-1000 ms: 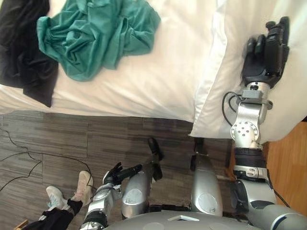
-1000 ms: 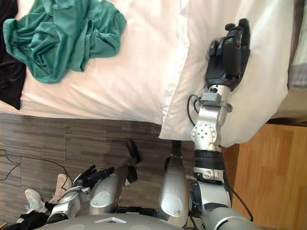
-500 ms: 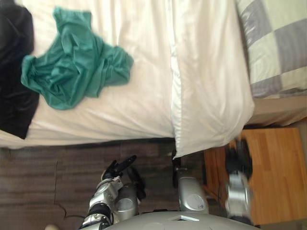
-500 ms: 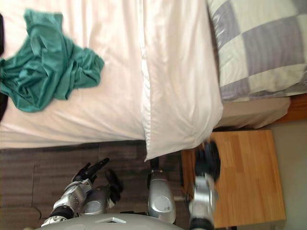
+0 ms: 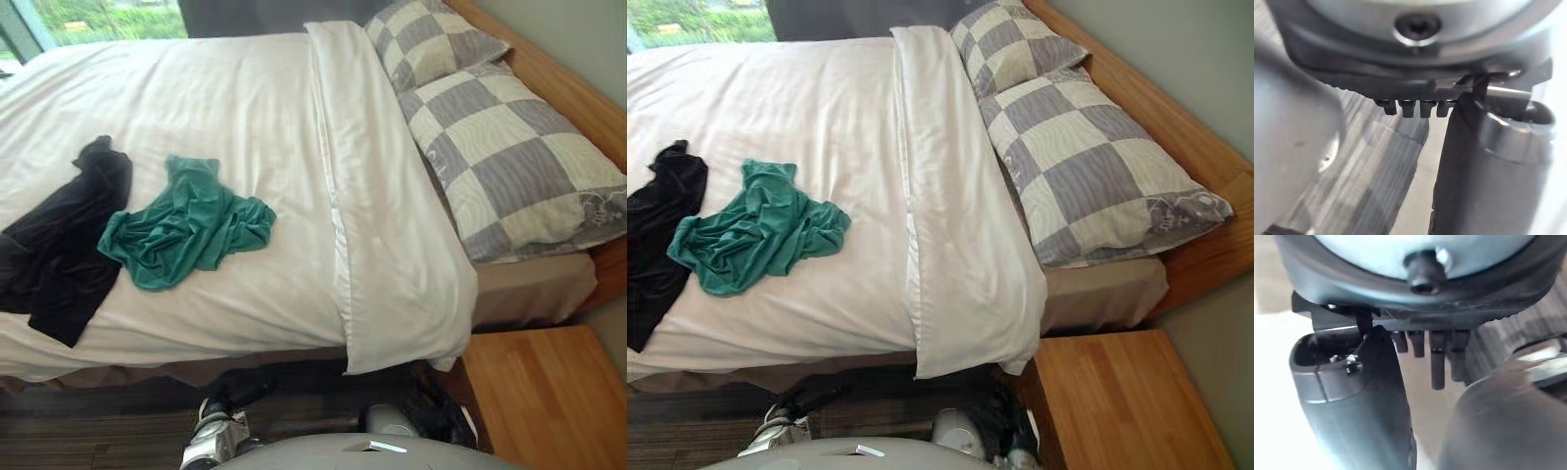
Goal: Tidy up the quilt and then pick up the clothes from the bed and put them into the laundry hamper
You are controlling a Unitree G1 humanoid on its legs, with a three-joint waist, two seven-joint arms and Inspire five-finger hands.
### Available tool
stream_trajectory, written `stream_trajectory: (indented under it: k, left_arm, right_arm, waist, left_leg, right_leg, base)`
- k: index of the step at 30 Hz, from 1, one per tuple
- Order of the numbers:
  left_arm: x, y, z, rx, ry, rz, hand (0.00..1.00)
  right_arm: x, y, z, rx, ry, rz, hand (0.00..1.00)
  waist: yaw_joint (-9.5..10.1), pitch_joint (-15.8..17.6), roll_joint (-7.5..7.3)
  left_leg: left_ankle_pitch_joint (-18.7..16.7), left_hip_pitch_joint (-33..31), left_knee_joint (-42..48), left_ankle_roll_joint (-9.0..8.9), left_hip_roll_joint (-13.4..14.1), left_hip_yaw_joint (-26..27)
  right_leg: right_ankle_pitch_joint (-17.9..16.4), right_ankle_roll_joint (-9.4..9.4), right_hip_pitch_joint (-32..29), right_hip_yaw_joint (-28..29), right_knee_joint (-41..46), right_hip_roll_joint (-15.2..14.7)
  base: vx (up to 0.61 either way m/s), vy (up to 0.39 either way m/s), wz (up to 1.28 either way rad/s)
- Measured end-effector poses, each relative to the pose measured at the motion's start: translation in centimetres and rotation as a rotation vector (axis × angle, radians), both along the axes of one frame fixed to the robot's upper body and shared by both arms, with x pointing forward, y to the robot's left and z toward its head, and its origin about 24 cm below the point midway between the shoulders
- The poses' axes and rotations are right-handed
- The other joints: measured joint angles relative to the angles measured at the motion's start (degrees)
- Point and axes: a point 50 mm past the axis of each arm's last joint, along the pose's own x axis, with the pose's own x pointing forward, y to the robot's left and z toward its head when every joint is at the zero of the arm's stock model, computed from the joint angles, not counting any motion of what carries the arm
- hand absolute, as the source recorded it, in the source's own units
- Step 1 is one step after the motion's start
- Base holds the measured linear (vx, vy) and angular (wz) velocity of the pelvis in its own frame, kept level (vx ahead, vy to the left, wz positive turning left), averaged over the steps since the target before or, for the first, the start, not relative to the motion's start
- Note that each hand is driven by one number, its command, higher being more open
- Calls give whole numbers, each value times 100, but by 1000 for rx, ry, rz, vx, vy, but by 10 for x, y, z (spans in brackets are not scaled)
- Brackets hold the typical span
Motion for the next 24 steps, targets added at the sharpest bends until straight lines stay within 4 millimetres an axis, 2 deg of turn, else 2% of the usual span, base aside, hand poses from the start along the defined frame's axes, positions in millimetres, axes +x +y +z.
stream_trajectory:
  k: [1, 2, 3, 4, 5, 6, 7, 8, 9, 10, 11, 12, 13, 14, 15, 16, 17, 18, 19, 20, 21, 22, 23, 24]
  left_arm:
    - [-2, 4, 1, 11, -19, 48, 100]
    - [-9, 7, 2, 33, -39, 83, 100]
    - [-14, 8, 1, 37, -28, 84, 100]
    - [-23, 7, -2, 23, -12, 115, 100]
    - [-24, 10, -1, 47, -27, 106, 100]
    - [-25, 11, -1, 50, -31, 105, 100]
    - [-26, 12, 0, 57, -48, 106, 100]
    - [-27, 12, 0, 61, -64, 102, 100]
    - [-29, 12, 0, 63, -69, 101, 100]
    - [-30, 11, -1, 57, -81, 96, 100]
    - [-30, 13, -1, 55, -95, 87, 100]
    - [-31, 17, 0, 68, -97, 80, 100]
    - [-29, 24, 2, 87, -107, 66, 100]
    - [-30, 29, 2, 99, -97, 29, 100]
    - [-30, 31, 1, 100, -80, -15, 100]
    - [-31, 31, 0, 104, -64, -50, 100]
    - [-35, 29, -2, 105, -29, -107, 100]
    - [-35, 29, -2, 105, -9, -153, 100]
    - [-35, 29, -2, 108, 1, -182, 100]
    - [-31, 30, -2, 109, 13, -223, 100]
    - [-29, 29, -2, 105, 21, -236, 100]
    - [-25, 26, -3, 100, 40, -275, 100]
    - [-18, 22, -3, 97, 46, -321, 100]
    - [-13, 19, -2, 94, 44, -343, 100]
  right_arm:
    - [5, -3, 1, -13, -1, 22, 100]
    - [16, -6, 3, -23, -21, 16, 100]
    - [21, -6, 4, -19, -31, -3, 100]
    - [26, -7, 5, -14, -49, -31, 100]
    - [26, -9, 5, -15, -53, -45, 100]
    - [26, -9, 5, -16, -54, -47, 100]
    - [26, -11, 6, -20, -61, -54, 100]
    - [23, -17, 7, -40, -69, -71, 100]
    - [23, -21, 8, -54, -75, -76, 100]
    - [18, -29, 9, -76, -71, -104, 100]
    - [11, -33, 3, -67, -27, -138, 100]
    - [8, -29, -1, -49, -2, -146, 100]
    - [3, -20, -6, -17, 29, -153, 100]
    - [-7, -2, -13, 39, 73, -160, 100]
    - [-12, 5, -15, 67, 81, -172, 100]
    - [-11, 3, -15, 62, 74, -158, 100]
    - [-5, 2, -13, 54, 61, -98, 100]
    - [-1, 2, -12, 24, 47, -25, 100]
    - [1, 2, -11, 22, 35, 12, 100]
    - [9, 5, -7, 10, 4, 112, 100]
    - [13, 6, -5, 1, -14, 167, 100]
    - [24, 10, -1, -16, -49, 274, 100]
    - [31, 15, 3, -30, -72, 365, 100]
    - [34, 16, 4, -37, -79, 396, 100]
  waist:
    - [30, 2, 51]
    - [104, 33, 88]
    - [135, 40, 93]
    - [135, 39, 97]
    - [145, 29, 59]
    - [145, 22, 42]
    - [110, 16, -32]
    - [41, 9, -54]
    - [-7, 7, -51]
    - [-20, -6, -33]
    - [-1, -76, -150]
    - [-32, -120, -214]
    - [-64, -154, -304]
    - [-17, -190, -356]
    - [4, -278, -338]
    - [12, -314, -280]
    - [69, -331, -212]
    - [95, -335, -202]
    - [96, -339, -189]
    - [99, -334, -179]
    - [123, -333, -178]
    - [125, -325, -167]
    - [108, -304, -160]
    - [110, -262, -163]
  left_leg:
    - [156, -421, 845, 47, 184, -366]
    - [107, -812, 1536, 24, 323, -750]
    - [41, -810, 1509, 29, 325, -769]
    - [-6, -773, 1270, 95, 365, -844]
    - [-13, -625, 711, 178, 501, -844]
    - [1, -578, 570, 199, 529, -845]
    - [134, -372, -30, 398, 642, -881]
    - [434, -243, -535, 612, 768, -1078]
    - [669, -197, -780, 675, 802, -1260]
    - [1207, -114, -1198, 724, 757, -1570]
    - [667, -85, -1220, -106, 360, -1674]
    - [441, -145, -1179, -397, 264, -1651]
    - [279, -264, -1025, -823, 228, -1640]
    - [70, -359, -772, -814, 227, -1615]
    - [2, -354, -823, -720, 190, -1462]
    - [27, -325, -927, -660, 164, -1358]
    - [233, -115, -1307, -473, 170, -1012]
    - [480, 115, -1746, -382, 59, -741]
    - [578, 165, -1928, -329, 14, -655]
    - [748, 200, -2205, -249, -93, -541]
    - [812, 198, -2321, -212, -151, -511]
    - [878, 120, -2417, -149, -321, -480]
    - [905, 12, -2413, -102, -497, -555]
    - [919, -1, -2415, -76, -588, -615]
  right_leg:
    - [-1, 11, 46, 12, 10, 1]
    - [-38, 32, 66, 179, 53, -66]
    - [-54, 51, 55, 302, 83, -103]
    - [-77, 85, 54, 491, 107, -203]
    - [-76, 177, -4, 721, 144, -382]
    - [-72, 215, -28, 790, 155, -425]
    - [-50, 387, -82, 1007, 169, -637]
    - [17, 523, -154, 1150, 157, -852]
    - [70, 640, -180, 1187, 157, -980]
    - [165, 859, -289, 1274, 130, -1206]
    - [412, 1159, -291, 1429, -154, -1574]
    - [627, 1150, -242, 1409, -400, -1704]
    - [1058, 1082, -165, 1329, -718, -1819]
    - [1818, 926, -33, 1169, -1202, -1892]
    - [2801, 470, -29, 914, -1622, -1883]
    - [3438, 41, -66, 644, -1865, -1824]
    - [3784, -520, -281, -216, -1644, -1769]
    - [3165, -512, -383, -1064, -1074, -1690]
    - [2832, -309, -378, -1351, -855, -1563]
    - [2215, -6, -320, -1640, -497, -1172]
    - [1806, 119, -284, -1683, -414, -967]
    - [1177, 166, -167, -1692, -374, -634]
    - [701, 166, 9, -1673, -399, -449]
    - [558, 145, 109, -1663, -444, -442]
  base:
    - [93, 78, -6]
    - [115, 125, -34]
    - [154, 206, -69]
    - [142, 236, -74]
    - [144, 267, -64]
    - [164, 349, -61]
    - [168, 413, -45]
    - [173, 454, -41]
    - [161, 527, -20]
    - [121, 619, -22]
    - [110, 658, -17]
    - [76, 693, -7]
    - [42, 661, -4]
    - [30, 736, -20]
    - [12, 577, -36]
    - [22, 530, -62]
    - [39, 454, -81]
    - [48, 411, -81]
    - [69, 363, -59]
    - [58, 275, -36]
    - [58, 312, -37]
    - [24, 284, -9]
    - [7, 235, 12]
    - [-31, 155, 49]
